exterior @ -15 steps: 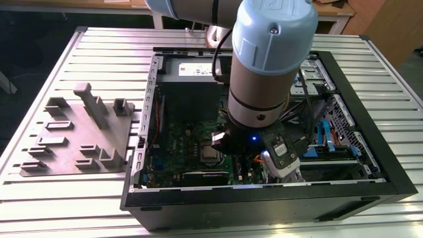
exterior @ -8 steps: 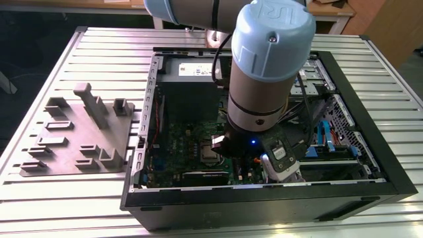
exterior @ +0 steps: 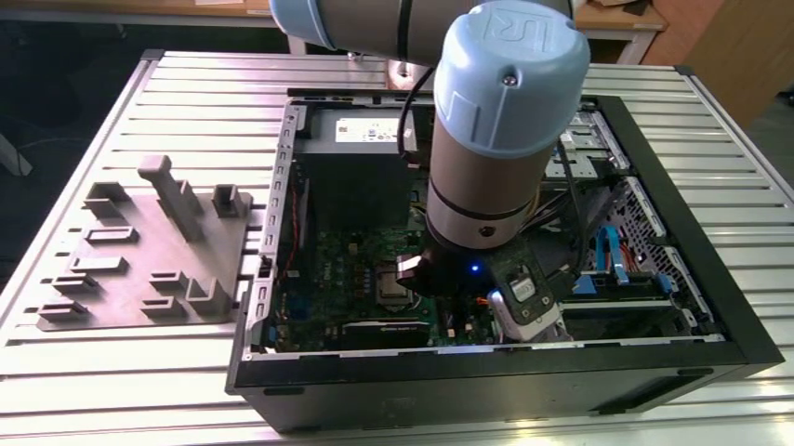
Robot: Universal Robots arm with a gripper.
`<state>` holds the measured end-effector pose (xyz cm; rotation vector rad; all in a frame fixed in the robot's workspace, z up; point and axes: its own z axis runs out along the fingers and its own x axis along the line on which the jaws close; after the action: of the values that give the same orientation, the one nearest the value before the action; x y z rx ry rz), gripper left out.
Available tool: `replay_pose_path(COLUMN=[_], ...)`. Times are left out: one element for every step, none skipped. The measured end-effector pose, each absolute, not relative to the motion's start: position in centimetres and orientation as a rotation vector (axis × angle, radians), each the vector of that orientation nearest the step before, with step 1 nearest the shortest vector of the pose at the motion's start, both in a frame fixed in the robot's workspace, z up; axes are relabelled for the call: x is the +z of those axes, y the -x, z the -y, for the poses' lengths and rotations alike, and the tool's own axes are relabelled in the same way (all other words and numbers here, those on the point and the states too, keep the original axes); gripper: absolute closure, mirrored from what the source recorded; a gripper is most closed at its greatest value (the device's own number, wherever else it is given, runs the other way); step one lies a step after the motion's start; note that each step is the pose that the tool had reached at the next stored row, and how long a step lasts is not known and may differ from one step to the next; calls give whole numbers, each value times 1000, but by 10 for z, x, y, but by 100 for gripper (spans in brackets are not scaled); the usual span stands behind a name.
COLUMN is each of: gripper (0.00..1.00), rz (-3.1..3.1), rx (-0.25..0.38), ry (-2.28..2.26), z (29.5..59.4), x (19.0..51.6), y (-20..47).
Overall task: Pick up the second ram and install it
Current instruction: 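Press down the second ram until it locks into place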
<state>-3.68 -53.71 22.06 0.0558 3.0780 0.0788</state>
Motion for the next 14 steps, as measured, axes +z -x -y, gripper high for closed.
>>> replay_pose_path(gripper=[90,90,90,90,90,90,90,90,90,90,90,90,90,90], rz=[-3078,-3078,-3078,-3078,-3078,-3078,-3078,-3078,-3078,-3078,-3078,-3078,-3078,-3078], rx=[79,79,80,80,79,79,79,79,79,80,80,80,79,78], ry=[-56,-56,-56,-56,-56,-56,-56,-56,-56,-56,-56,-56,-56,-56], z=[537,537,537,537,537,537,537,537,537,537,537,537,537,537], x=[221,220,220,220,219,218,218,218,217,217,217,217,217,216], y=[37,37,37,37,37,37,37,37,37,37,37,37,37,37])
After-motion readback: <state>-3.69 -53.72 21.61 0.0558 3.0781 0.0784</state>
